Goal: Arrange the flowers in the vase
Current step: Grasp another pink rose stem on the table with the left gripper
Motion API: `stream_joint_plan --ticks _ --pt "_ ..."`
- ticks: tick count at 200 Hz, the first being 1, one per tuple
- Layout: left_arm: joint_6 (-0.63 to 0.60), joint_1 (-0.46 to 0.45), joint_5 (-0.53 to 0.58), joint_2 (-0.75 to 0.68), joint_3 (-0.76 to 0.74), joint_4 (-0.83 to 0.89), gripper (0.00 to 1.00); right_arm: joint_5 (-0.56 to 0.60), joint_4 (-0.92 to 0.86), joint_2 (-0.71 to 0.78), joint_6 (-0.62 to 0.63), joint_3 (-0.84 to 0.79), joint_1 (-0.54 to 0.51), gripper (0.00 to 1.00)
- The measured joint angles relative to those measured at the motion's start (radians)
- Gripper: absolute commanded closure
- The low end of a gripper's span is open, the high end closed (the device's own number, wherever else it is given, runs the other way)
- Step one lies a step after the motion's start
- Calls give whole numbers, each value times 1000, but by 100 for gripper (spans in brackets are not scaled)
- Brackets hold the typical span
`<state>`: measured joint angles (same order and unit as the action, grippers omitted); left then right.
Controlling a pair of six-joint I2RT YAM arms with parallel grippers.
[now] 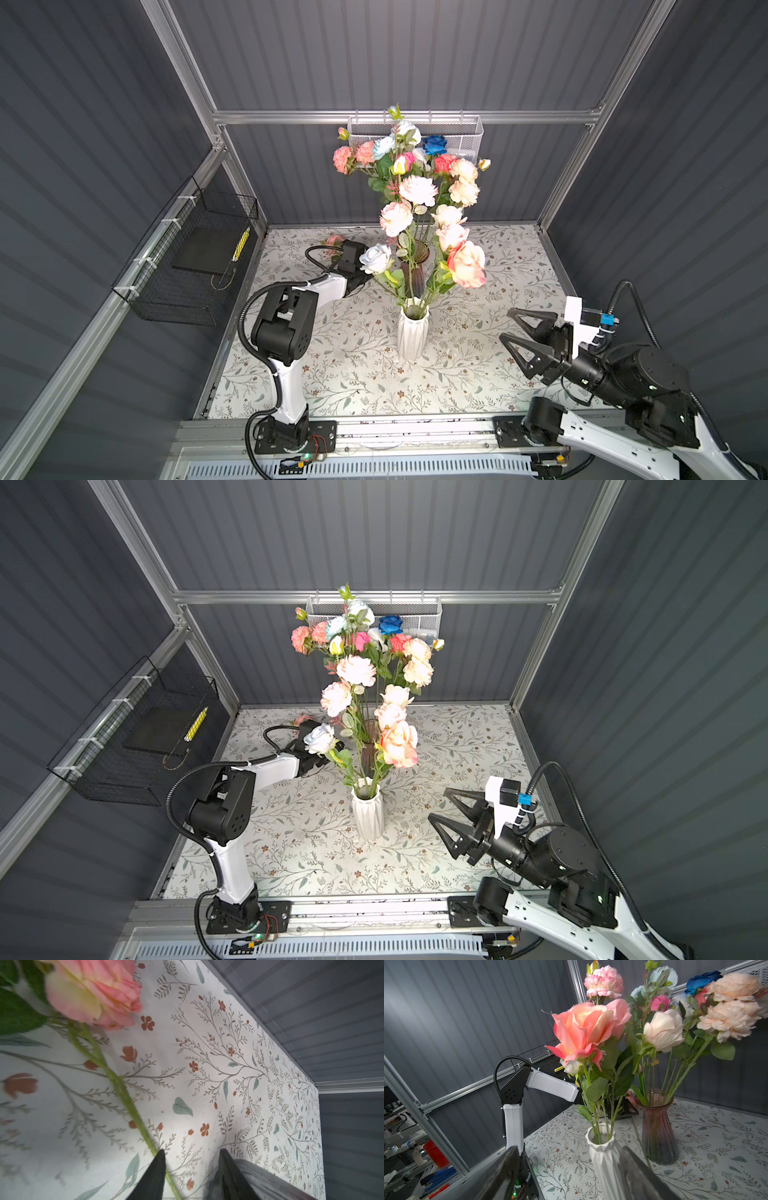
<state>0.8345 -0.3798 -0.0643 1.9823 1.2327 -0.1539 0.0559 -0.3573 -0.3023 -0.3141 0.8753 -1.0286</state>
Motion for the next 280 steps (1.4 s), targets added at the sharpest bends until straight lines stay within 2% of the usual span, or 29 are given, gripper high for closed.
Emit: stream_joint_plan --ticks 39,72,114,157,178,206,220,245,280 --pt "37 -13 -35 116 29 -67 51 13 -19 12 0 0 0 23" --pt "42 -13 -16 105 17 -59 51 23 -31 13 0 0 0 23" --pt "18 3 42 -49 -139 47 54 27 -44 17 0 0 0 23" --pt "-88 99 88 -219 -266 212 53 32 -60 31 0 0 0 23" --pt "-141 133 116 -300 -281 298 50 37 -60 40 0 0 0 23" --pt "-211 123 160 -414 -262 373 49 37 -60 41 0 0 0 23" --pt "-253 118 192 -404 -206 421 49 37 -60 40 -1 0 0 23" --pt "-314 115 261 -283 -86 481 49 37 -60 40 -3 0 0 23" --pt "-359 115 348 -138 -55 527 55 30 -60 40 -13 0 0 23"
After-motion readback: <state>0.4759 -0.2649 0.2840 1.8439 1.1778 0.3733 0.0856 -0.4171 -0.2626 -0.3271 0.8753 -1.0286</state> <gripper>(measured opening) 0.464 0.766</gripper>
